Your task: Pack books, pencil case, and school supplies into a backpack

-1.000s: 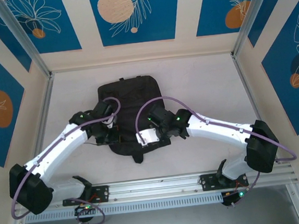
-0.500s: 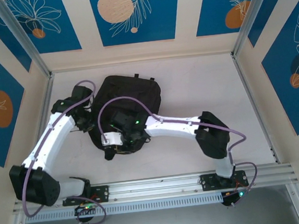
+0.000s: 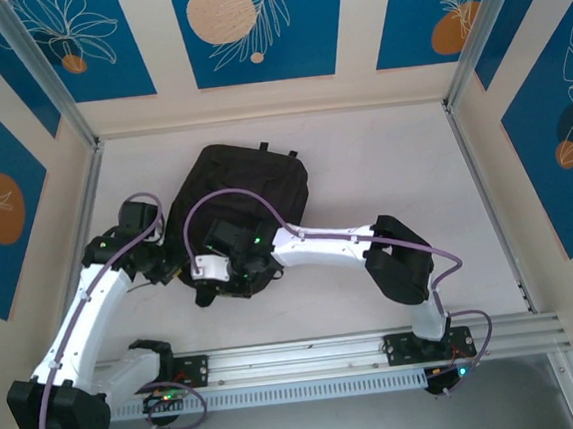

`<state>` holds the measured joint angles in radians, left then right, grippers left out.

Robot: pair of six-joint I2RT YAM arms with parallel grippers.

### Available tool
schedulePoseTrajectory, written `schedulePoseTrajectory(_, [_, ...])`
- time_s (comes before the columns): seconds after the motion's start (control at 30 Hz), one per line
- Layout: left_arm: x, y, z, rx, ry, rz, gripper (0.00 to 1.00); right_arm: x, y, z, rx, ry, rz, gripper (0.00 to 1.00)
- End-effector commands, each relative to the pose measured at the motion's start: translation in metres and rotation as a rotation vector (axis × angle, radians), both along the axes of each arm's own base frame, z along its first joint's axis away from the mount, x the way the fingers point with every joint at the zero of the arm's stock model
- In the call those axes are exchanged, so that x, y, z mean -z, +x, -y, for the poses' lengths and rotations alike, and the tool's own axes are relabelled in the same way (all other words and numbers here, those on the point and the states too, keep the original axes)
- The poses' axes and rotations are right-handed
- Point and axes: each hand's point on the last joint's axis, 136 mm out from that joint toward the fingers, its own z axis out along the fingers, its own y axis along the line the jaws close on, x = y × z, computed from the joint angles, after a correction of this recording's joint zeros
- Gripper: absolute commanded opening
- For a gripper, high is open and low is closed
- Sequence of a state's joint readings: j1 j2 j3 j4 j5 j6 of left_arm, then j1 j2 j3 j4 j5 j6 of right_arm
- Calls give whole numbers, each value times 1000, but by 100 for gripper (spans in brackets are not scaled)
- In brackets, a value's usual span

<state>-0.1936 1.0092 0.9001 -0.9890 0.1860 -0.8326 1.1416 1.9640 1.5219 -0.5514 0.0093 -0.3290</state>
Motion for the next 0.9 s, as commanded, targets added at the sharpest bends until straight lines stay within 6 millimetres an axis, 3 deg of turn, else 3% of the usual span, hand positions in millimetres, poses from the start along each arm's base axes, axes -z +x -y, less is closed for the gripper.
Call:
schedulePoseTrajectory(0.0, [21, -34, 2, 2, -28, -154, 43, -26, 13, -20, 41, 115, 34, 0])
schedulePoseTrajectory(0.17, [10, -39, -12, -52, -30, -109, 46, -25, 18, -19, 54, 115, 41, 0])
schedulePoseTrajectory(0.33, [-23, -19, -2, -42, -145, 48, 50, -27, 21, -20, 74, 125, 18, 0])
schedulePoseTrajectory(0.47, [-40, -16, -9, -42, -107, 106, 50, -33, 31, -18, 129, 150, -26, 0])
schedulePoseTrajectory(0.63, [-24, -25, -15, -78, -80, 37, 49, -45, 37, -17, 185, 214, -109, 0])
schedulePoseTrajectory(0.77, [-7, -28, -13, -111, -114, -9, 49, -43, 34, -17, 178, 213, -123, 0])
schedulePoseTrajectory(0.87, [-8, -23, -9, -106, -141, 16, 49, -41, 33, -17, 180, 211, -129, 0])
